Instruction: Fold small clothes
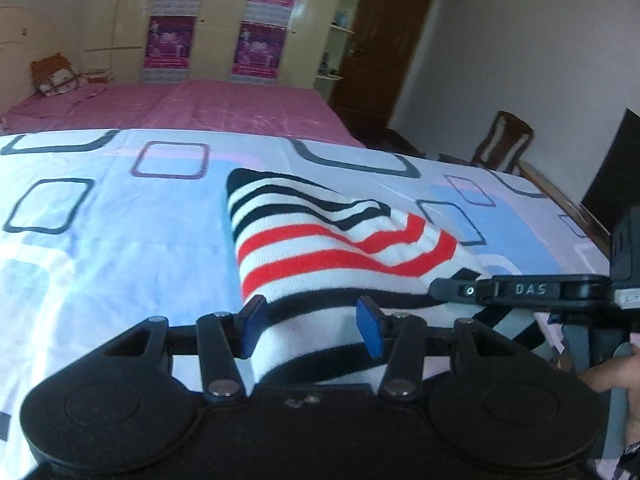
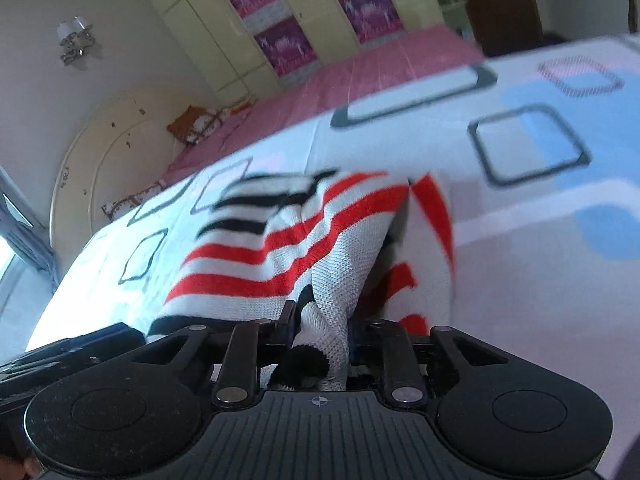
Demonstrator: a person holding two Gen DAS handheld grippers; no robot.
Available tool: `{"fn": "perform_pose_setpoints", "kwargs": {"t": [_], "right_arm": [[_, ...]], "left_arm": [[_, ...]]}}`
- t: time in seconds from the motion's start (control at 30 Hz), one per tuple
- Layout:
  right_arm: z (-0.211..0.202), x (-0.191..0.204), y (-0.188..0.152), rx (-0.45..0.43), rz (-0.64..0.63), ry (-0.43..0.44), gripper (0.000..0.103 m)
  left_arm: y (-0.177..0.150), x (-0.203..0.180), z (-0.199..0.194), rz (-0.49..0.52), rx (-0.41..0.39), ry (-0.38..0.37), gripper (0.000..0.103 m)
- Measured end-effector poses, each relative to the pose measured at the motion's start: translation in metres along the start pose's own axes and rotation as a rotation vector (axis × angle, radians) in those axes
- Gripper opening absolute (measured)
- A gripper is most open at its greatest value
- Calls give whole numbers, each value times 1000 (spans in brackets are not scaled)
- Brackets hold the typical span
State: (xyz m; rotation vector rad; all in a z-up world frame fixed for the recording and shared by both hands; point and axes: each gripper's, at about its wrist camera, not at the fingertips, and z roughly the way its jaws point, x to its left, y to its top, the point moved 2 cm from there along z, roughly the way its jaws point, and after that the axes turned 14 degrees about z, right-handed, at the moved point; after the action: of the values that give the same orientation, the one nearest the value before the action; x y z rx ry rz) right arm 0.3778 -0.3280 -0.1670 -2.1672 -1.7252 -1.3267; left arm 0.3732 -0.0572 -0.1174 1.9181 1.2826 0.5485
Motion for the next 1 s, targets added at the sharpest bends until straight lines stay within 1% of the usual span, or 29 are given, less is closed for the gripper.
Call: {"fn": "perform_pose_setpoints", "kwargs": {"t": [0.1, 0.2, 0.23, 0.27, 0.4, 0.47, 0.5, 0.53, 0.6, 0.67, 0.73, 0.8, 0.9, 1.0], "right_arm": [[-3, -8, -6, 2, 0, -33, 22], [2, -23, -18, -1, 13, -58, 22], [3, -26, -20, -7, 15, -50, 22], [3, -26, -20, -12, 19, -46, 22], [-5, -15, -19, -13, -16, -80, 23], [-17, -6, -17, -33, -29, -105, 31], [-24, -2, -17, -52, -45, -119, 38], [-32, 1, -17, -70, -58, -126, 40], [-48, 10, -17, -107, -98, -131, 40], [-61, 25, -23, -131, -170, -127, 40], [-66, 38, -37, -121, -233, -119, 40], [-61, 42, -52, -76, -252, -108, 40], [-51, 37, -67, -38, -256, -126, 39], [-48, 23, -75, -18, -244, -152, 39]], "left_arm": [[-5, -8, 5, 18, 13, -27, 49], [-11, -14, 10, 53, 22, -20, 53], [-12, -15, 11, 64, 26, -14, 54], [-13, -14, 11, 67, 27, -13, 54], [-15, -11, 11, 46, 38, -10, 54], [-15, -10, 11, 44, 40, -6, 54], [-15, -10, 11, 43, 41, -6, 54], [-15, -11, 11, 43, 41, -6, 54], [-15, -11, 11, 44, 41, -4, 54], [-14, -11, 11, 44, 44, 1, 54], [-14, -14, 12, 47, 46, 9, 54], [-13, -15, 12, 51, 49, 16, 54], [-13, -17, 11, 57, 51, 24, 55], [-14, -19, 11, 65, 50, 29, 55]]}}
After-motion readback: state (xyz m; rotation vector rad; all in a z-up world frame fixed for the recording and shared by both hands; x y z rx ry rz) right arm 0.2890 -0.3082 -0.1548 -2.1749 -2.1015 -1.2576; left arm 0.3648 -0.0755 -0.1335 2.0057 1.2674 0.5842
